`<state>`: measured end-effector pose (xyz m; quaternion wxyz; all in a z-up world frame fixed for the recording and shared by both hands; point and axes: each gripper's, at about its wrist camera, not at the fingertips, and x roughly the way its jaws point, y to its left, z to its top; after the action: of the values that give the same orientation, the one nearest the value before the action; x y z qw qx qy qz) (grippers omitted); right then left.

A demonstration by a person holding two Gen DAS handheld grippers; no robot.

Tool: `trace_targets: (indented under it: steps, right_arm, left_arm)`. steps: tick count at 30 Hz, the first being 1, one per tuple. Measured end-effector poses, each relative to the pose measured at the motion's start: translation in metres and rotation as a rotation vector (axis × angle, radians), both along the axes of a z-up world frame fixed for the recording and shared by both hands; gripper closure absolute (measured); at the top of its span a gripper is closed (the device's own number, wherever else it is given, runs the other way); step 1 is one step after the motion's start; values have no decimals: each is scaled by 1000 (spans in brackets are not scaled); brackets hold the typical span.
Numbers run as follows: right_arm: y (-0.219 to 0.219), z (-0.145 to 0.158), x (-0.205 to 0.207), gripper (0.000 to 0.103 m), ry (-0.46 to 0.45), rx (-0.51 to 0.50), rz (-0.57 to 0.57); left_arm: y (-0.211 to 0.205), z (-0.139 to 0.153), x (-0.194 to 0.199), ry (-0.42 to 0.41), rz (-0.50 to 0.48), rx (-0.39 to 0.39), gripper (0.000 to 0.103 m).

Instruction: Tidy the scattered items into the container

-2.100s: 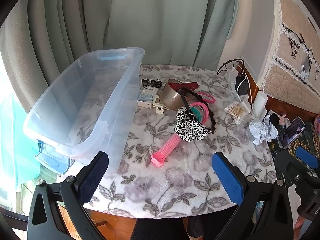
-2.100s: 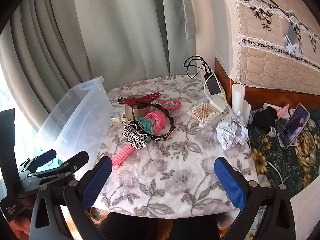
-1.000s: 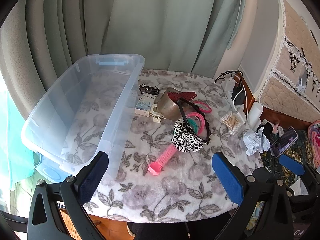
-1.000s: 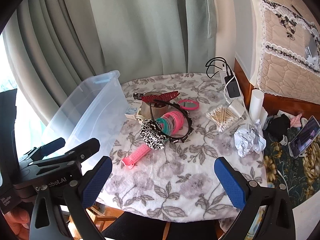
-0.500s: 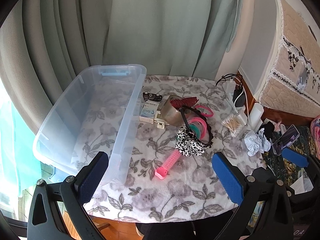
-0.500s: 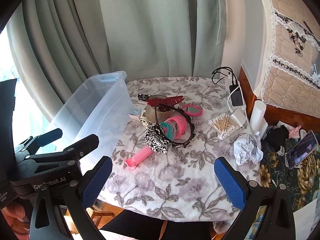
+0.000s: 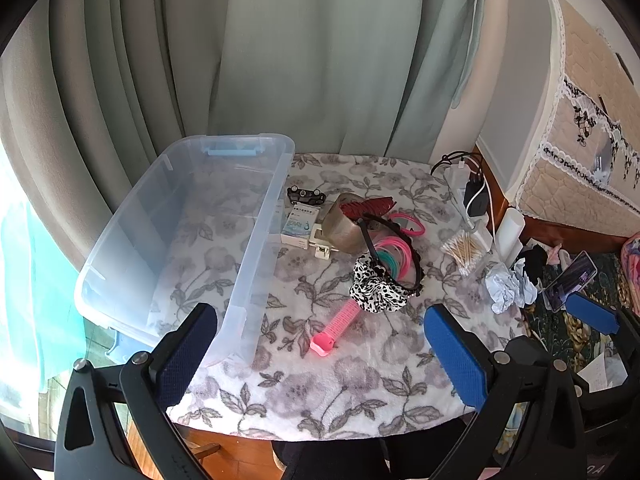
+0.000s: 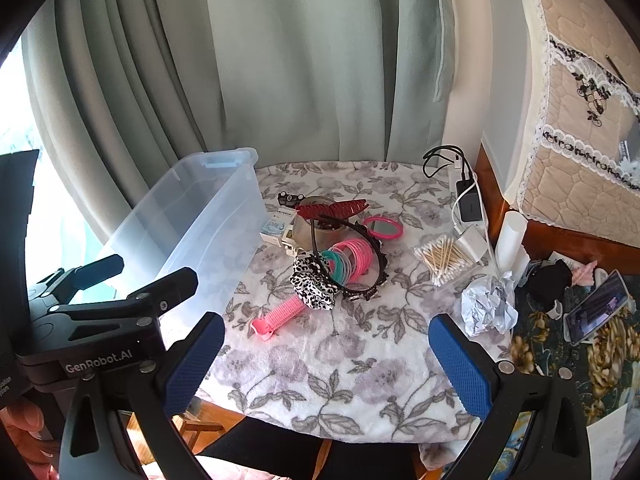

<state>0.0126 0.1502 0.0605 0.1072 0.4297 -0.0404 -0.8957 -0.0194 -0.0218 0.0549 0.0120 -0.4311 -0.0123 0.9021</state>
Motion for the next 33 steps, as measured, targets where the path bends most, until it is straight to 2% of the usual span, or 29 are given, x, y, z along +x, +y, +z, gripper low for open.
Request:
trace_targets:
  steps: [4, 8, 12, 17, 20, 24, 26, 29, 33]
  right_arm:
    - [2, -2, -2, 0, -8, -28, -6]
    - [8, -7, -2, 0, 14, -57, -10]
    - [25, -20, -4, 0, 6, -129, -42]
    - [46, -40, -10, 0, 35, -80, -70]
    - [63, -57, -19, 0, 72, -69, -93]
    - [89, -79, -31, 0, 11, -36, -155]
    - [103, -87, -35, 0, 15, 8, -187]
    - [123, -99, -44, 0, -10, 76, -225]
    - [149, -122, -60, 0, -71, 91, -274]
  left_arm:
    - [1, 0, 0, 16, 1, -1, 0]
    - [0, -3, 2, 63, -5, 36, 0]
    - [4, -16, -1, 63, -41, 57, 0]
    - [14, -42, -15, -5, -70, 57, 0]
    - [21, -56, -26, -53, -92, 90, 0]
    - [33, -80, -43, -125, -76, 94, 0]
    - [36, -93, -53, -163, -52, 89, 0]
    - [41, -107, -65, -185, -32, 88, 0]
    - [49, -123, -80, -202, -28, 63, 0]
